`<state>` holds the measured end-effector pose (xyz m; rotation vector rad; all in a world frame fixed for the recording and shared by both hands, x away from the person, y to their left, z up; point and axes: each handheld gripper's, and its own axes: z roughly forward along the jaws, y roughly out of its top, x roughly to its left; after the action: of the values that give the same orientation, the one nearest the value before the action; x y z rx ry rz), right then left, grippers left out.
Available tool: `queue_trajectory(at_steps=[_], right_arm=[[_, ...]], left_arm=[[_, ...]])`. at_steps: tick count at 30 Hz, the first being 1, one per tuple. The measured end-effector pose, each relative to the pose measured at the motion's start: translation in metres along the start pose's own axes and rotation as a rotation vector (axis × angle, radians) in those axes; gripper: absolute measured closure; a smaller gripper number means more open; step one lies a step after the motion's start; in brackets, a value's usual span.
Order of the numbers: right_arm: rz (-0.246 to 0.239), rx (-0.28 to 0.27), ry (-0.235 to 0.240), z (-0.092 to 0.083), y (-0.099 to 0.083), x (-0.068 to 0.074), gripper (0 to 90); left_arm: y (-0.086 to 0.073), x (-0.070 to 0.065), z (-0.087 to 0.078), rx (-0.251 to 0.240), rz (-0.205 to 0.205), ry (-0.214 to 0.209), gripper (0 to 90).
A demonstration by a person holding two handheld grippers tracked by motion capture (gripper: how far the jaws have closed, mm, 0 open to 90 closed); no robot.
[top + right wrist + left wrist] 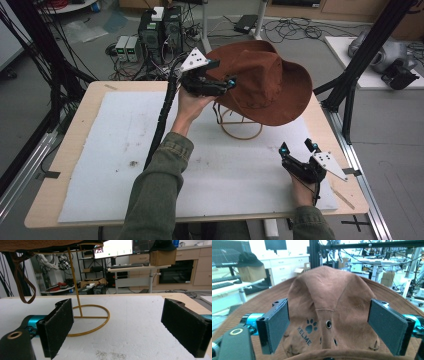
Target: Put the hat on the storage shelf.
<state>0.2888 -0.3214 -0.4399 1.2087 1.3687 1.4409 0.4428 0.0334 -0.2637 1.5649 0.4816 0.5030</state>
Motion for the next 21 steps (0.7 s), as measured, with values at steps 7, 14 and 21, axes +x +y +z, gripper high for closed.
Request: queue_trajectory(at_steps=[7, 14, 21], right_arm=[[0.004, -0.002, -0.010, -0.002, 0.001, 0.000, 10.2], [-0.009, 0.002, -0.013, -0.001, 0.001, 0.001, 10.1], [-0.011, 0.000, -0.012, -0.002, 0.001, 0.002, 10.2]], left_arm=[[0.001, -0.002, -0.026, 0.017, 0.033, 0.046, 17.9], [-0.006, -0.003, -0.061, -0.002, 0.043, 0.098, 18.0], [-0.016, 0.003, -0.091, 0.006, 0.038, 0.169, 18.0]])
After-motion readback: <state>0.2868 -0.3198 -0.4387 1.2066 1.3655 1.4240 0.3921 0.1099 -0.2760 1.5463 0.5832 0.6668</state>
